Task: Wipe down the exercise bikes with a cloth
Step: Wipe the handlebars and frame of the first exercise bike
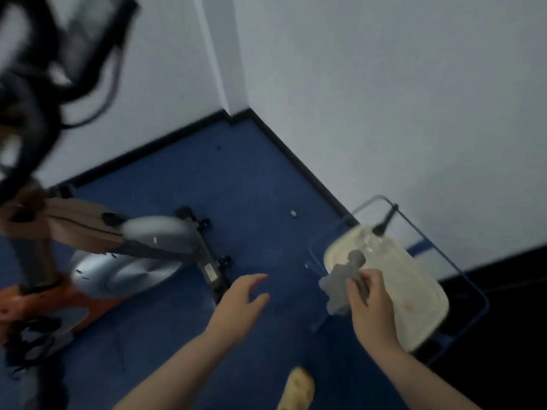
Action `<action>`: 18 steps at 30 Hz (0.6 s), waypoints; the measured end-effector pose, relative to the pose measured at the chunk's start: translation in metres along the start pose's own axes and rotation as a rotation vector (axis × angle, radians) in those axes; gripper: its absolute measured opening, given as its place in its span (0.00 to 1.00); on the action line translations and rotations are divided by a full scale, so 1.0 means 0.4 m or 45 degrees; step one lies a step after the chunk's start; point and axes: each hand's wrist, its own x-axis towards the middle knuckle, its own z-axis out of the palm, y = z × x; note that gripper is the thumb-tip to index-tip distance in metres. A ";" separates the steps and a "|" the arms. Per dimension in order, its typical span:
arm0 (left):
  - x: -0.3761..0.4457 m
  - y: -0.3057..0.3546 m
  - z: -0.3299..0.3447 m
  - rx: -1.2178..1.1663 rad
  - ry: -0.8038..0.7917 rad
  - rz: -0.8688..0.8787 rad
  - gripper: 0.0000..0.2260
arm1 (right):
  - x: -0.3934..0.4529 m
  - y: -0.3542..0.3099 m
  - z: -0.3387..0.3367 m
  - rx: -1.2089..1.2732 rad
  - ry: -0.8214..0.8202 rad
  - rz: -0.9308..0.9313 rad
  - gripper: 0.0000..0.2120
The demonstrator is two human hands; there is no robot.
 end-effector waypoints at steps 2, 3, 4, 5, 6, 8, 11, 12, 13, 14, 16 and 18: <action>-0.031 0.026 -0.102 -0.179 0.171 0.035 0.16 | 0.010 -0.119 0.035 0.188 0.033 -0.082 0.08; -0.046 0.041 -0.155 -0.273 0.258 0.051 0.15 | 0.013 -0.181 0.053 0.283 0.026 -0.110 0.07; -0.060 0.055 -0.208 -0.357 0.343 0.073 0.14 | 0.015 -0.242 0.069 0.376 0.002 -0.129 0.07; -0.073 0.068 -0.260 -0.424 0.430 0.107 0.14 | 0.015 -0.301 0.086 0.450 -0.029 -0.153 0.07; -0.085 0.078 -0.311 -0.473 0.515 0.152 0.13 | 0.012 -0.360 0.101 0.515 -0.062 -0.171 0.06; -0.111 0.087 -0.406 -0.541 0.667 0.252 0.12 | 0.001 -0.469 0.132 0.641 -0.142 -0.189 0.02; -0.141 0.076 -0.526 -0.605 0.801 0.363 0.11 | -0.011 -0.585 0.190 0.777 -0.301 -0.180 0.14; -0.151 0.065 -0.560 -0.617 0.826 0.392 0.11 | -0.019 -0.618 0.215 0.800 -0.347 -0.164 0.18; -0.159 0.053 -0.593 -0.622 0.849 0.422 0.11 | -0.029 -0.647 0.240 0.812 -0.380 -0.154 0.20; -0.165 0.038 -0.627 -0.619 0.874 0.452 0.11 | -0.041 -0.674 0.265 0.825 -0.395 -0.151 0.20; -0.174 0.010 -0.691 -0.612 0.929 0.514 0.12 | -0.064 -0.736 0.307 0.861 -0.352 -0.156 0.18; -0.174 -0.017 -0.759 -0.603 0.993 0.574 0.13 | -0.078 -0.813 0.332 0.905 -0.212 -0.275 0.15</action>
